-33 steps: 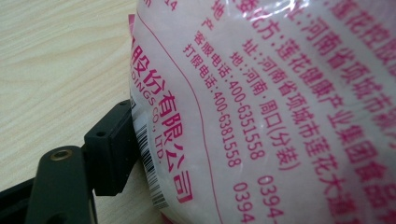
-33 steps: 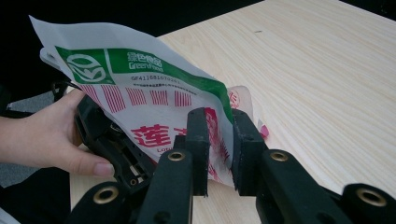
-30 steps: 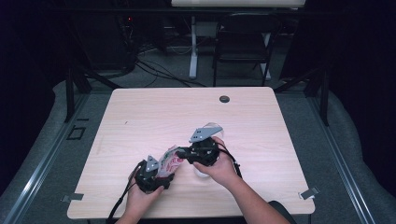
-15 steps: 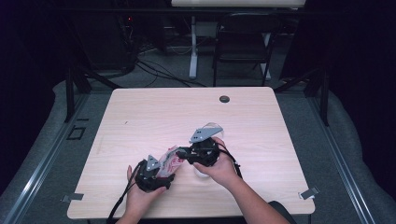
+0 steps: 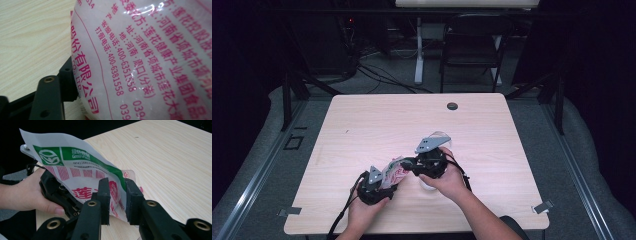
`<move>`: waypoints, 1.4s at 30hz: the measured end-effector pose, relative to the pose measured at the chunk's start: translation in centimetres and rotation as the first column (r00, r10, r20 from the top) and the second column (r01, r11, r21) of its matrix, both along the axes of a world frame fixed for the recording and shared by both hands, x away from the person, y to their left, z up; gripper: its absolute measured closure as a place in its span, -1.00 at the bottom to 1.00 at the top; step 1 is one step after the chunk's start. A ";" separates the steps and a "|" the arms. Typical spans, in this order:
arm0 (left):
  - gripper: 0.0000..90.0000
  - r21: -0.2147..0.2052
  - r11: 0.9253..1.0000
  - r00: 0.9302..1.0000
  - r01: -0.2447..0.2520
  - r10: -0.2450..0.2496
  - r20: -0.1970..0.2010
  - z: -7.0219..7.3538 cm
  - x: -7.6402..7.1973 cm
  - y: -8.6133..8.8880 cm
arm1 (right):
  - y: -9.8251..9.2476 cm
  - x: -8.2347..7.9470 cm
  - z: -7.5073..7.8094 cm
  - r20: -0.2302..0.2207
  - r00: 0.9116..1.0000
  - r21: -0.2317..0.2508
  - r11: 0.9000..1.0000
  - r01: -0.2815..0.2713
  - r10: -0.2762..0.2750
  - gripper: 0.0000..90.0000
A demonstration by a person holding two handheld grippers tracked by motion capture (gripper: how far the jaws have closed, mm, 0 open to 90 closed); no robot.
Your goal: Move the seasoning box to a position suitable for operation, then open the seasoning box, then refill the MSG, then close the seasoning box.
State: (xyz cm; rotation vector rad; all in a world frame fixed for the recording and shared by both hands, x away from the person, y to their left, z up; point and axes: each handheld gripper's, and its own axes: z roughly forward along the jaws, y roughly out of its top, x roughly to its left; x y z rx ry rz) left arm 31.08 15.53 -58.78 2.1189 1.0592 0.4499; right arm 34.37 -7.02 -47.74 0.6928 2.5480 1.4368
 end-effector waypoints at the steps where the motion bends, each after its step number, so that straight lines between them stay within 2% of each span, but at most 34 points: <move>1: -0.07 -0.003 1.000 1.000 -0.007 0.007 0.004 0.0 0.0 0.0 | 0.0 0.0 0.0 0.000 1.000 0.001 1.000 0.000 0.000 0.71; 11: 0.17 0.020 1.000 0.999 0.002 -0.002 0.035 0.2 0.0 0.2 | -0.3 -0.2 0.1 0.002 1.000 0.001 1.000 0.002 -0.002 0.69; 13: 0.22 0.023 1.000 1.000 0.003 -0.003 0.030 0.3 0.0 0.1 | -0.3 -0.2 0.1 0.001 1.000 0.002 1.000 0.001 -0.001 0.69; 16: 0.24 0.018 1.000 1.000 0.003 -0.004 0.030 0.4 0.1 0.1 | -0.4 -0.2 0.2 0.003 1.000 0.004 1.000 0.006 -0.006 0.67; 31: 0.33 0.050 0.998 0.999 0.021 -0.024 0.048 0.9 0.1 0.0 | -0.8 -0.3 0.3 0.007 1.000 0.008 1.000 0.010 -0.011 0.66; 42: 0.34 0.076 0.997 0.997 0.015 -0.021 0.071 1.5 0.1 0.1 | -0.9 -0.4 0.4 0.015 1.000 0.018 1.000 0.017 -0.017 0.51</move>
